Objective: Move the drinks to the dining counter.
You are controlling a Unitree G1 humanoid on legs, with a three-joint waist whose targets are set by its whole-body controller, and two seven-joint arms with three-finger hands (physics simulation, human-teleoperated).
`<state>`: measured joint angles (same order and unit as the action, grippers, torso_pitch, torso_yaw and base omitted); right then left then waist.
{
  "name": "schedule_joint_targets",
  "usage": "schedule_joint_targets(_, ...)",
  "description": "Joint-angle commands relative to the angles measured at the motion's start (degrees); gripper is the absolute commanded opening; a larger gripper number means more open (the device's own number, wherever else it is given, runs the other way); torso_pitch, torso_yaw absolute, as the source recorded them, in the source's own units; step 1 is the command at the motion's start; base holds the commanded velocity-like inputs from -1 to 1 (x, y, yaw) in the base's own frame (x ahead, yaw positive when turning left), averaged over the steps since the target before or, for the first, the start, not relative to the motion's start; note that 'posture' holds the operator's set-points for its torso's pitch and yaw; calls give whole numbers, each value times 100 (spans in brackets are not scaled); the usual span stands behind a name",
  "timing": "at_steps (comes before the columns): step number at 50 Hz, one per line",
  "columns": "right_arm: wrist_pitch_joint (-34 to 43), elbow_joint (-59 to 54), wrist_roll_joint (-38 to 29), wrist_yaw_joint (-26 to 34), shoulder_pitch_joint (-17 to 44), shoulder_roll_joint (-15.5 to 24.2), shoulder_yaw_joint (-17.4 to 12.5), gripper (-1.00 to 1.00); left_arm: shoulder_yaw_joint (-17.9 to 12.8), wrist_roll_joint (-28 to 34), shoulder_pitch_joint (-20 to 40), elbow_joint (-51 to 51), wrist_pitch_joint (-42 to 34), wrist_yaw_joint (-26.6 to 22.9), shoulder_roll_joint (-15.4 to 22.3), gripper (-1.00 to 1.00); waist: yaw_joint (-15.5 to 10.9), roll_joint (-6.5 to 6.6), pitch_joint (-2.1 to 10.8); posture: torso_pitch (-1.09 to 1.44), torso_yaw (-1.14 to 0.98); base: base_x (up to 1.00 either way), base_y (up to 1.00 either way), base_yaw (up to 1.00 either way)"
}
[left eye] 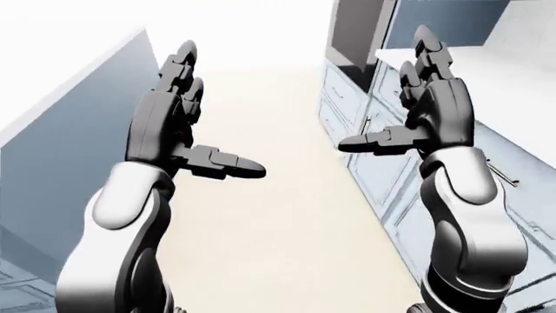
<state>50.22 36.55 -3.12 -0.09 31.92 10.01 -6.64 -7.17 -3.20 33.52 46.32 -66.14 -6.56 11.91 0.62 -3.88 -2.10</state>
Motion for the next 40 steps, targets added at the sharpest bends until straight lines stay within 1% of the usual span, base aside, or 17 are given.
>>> schedule_joint_targets(1,-68,154,7,4,123,99,-164,100,25,-6,273,120,106,-5,12,100,54,-169,150,0,0,-31,0,-100)
schedule_joint_targets(2,-21,213,37,12,122,130,-204,100,57,3,331,143,51,7,10,100,68,-171,157,0,0,-30,0,-100)
schedule_joint_targets(5,136,357,130,3,165,217,-303,100,76,18,401,105,47,5,-8,100,134,27,239,0,0,-31,0,-100)
schedule_joint_targets(11,138,400,193,-30,140,269,-306,100,60,25,433,117,18,-6,-8,100,64,332,-27,0,0,-31,0,-100)
schedule_joint_targets(13,118,423,207,-43,105,265,-297,100,11,9,387,110,76,-19,-10,100,40,432,-54,0,0,-32,0,-100)
schedule_joint_targets(15,138,442,214,-42,108,280,-293,100,-14,-8,380,90,108,-21,-5,100,31,700,-33,0,0,-32,0,-100)
schedule_joint_targets(16,137,443,218,-42,107,283,-298,100,-18,-17,392,84,110,-17,-1,100,-18,1027,110,0,0,-31,0,-100)
schedule_joint_targets(17,156,470,218,-45,102,281,-284,100,-13,-25,402,87,102,-9,1,100,-101,609,-114,0,0,-32,0,-100)
schedule_joint_targets(18,138,470,220,-45,86,274,-277,100,-6,-33,403,96,98,-3,0,100,8,715,12,0,0,-30,0,-100)
schedule_joint_targets(19,116,461,220,-44,75,271,-275,100,0,-38,398,107,95,2,-2,100,6,694,87,0,0,-32,0,-100)
schedule_joint_targets(22,137,499,231,-30,71,282,-295,100,22,-44,396,90,117,18,-7,100,13,569,94,0,0,-31,0,-100)
schedule_joint_targets(29,92,470,243,-39,39,280,-304,100,64,-35,379,82,132,31,-33,100,-1,104,87,0,0,-31,0,-100)
schedule_joint_targets(30,79,461,249,-41,35,279,-316,100,72,-33,371,88,131,33,-36,100,24,-21,98,0,0,-31,0,-100)
schedule_joint_targets(31,56,448,246,-42,24,282,-313,100,66,-35,369,79,144,29,-39,100,85,-273,167,0,0,-30,0,-100)
schedule_joint_targets(32,75,462,250,-42,28,285,-317,100,67,-35,371,81,143,25,-35,100,112,-152,87,0,0,-31,0,-100)
schedule_joint_targets(35,29,438,251,-48,-2,284,-318,100,96,-23,420,35,151,26,-32,100,160,29,221,0,0,-31,0,-100)
schedule_joint_targets(40,123,540,255,-56,-1,288,-320,100,103,-14,462,70,84,23,-46,100,87,273,1,0,0,-31,0,-100)
